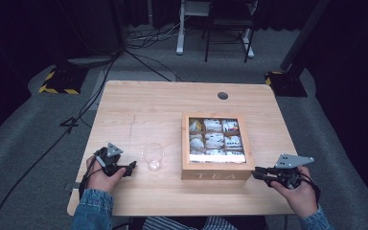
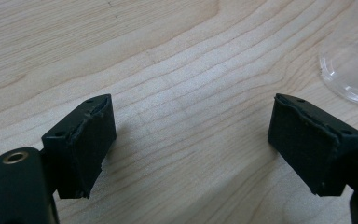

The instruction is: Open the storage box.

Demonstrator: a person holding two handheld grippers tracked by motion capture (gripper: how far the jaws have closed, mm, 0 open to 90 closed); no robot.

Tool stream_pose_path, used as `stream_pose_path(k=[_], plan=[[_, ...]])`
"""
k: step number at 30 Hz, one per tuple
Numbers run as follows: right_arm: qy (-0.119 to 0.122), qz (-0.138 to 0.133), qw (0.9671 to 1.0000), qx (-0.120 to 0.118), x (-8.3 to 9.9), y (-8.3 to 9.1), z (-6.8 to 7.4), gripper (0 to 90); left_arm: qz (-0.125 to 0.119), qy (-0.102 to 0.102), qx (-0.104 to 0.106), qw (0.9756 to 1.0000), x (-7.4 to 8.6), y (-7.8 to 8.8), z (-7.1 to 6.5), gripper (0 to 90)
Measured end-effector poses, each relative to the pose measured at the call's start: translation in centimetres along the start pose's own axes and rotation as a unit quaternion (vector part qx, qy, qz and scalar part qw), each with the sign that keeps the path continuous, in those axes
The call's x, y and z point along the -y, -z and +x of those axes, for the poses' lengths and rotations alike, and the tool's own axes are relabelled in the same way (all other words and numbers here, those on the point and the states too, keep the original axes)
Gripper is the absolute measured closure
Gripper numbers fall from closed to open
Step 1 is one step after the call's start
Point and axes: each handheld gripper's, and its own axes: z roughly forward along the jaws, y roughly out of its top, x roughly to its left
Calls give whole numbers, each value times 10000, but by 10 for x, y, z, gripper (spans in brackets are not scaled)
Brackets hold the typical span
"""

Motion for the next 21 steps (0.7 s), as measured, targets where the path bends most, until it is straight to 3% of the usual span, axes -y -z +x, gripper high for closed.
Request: stream_pose_path(k=[21], plan=[[208,1,9995,220,-3,-1,5,776,0,-2,-2,10000,0,0,0,154]])
